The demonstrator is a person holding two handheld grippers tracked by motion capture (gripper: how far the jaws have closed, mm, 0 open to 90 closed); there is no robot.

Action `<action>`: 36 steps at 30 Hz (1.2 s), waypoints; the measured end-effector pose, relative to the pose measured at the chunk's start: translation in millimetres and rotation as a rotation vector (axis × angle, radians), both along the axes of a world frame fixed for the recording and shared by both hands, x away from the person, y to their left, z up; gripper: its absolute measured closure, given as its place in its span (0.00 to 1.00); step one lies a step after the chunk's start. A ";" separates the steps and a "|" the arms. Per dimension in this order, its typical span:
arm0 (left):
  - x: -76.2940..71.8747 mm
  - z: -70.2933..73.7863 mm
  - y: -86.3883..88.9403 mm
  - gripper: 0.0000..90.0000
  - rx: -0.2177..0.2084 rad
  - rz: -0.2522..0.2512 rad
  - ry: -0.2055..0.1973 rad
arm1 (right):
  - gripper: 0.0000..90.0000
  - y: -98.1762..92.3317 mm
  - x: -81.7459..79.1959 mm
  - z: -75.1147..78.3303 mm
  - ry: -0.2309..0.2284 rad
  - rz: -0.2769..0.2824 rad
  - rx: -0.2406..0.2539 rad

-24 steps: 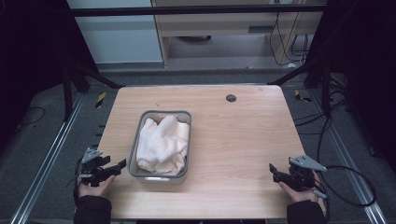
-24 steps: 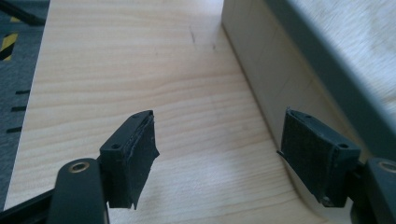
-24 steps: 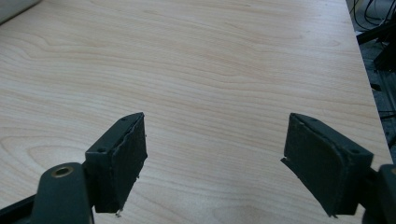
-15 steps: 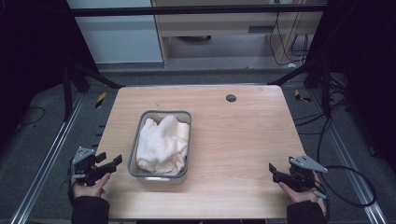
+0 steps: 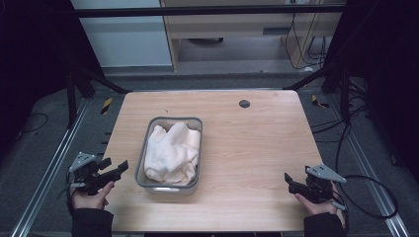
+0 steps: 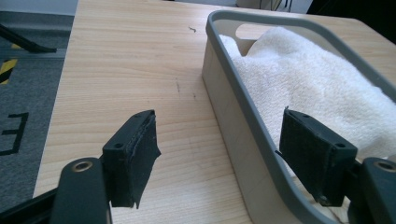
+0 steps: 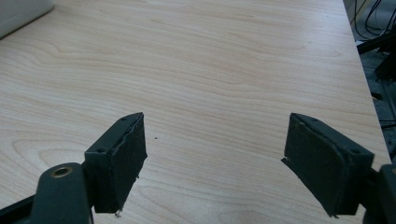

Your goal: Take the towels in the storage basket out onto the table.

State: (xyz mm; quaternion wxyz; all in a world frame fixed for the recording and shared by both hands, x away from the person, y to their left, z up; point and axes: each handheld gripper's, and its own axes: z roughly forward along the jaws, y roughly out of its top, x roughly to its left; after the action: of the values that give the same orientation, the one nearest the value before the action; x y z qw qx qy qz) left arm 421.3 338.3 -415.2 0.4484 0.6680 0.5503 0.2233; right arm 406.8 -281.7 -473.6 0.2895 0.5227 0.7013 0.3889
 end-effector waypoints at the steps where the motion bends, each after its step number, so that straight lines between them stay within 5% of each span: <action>1: -0.2 1.6 0.1 0.30 -0.001 -0.002 0.000 | 0.23 0.0 0.0 0.0 -0.001 0.000 -0.001; 25: 4.2 38.8 -21.3 0.27 0.034 -0.098 -0.015 | 0.22 2.3 2.2 4.5 -0.004 0.012 -0.003; 36: 14.1 54.6 -35.2 0.26 0.077 -0.141 0.021 | 0.20 2.8 3.4 3.4 0.012 0.019 -0.009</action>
State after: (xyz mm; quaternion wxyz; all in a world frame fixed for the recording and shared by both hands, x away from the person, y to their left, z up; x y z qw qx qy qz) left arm 435.4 303.1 -360.6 0.4311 0.7241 0.4976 0.2051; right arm 410.2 -279.0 -470.2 0.2841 0.5170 0.7096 0.3853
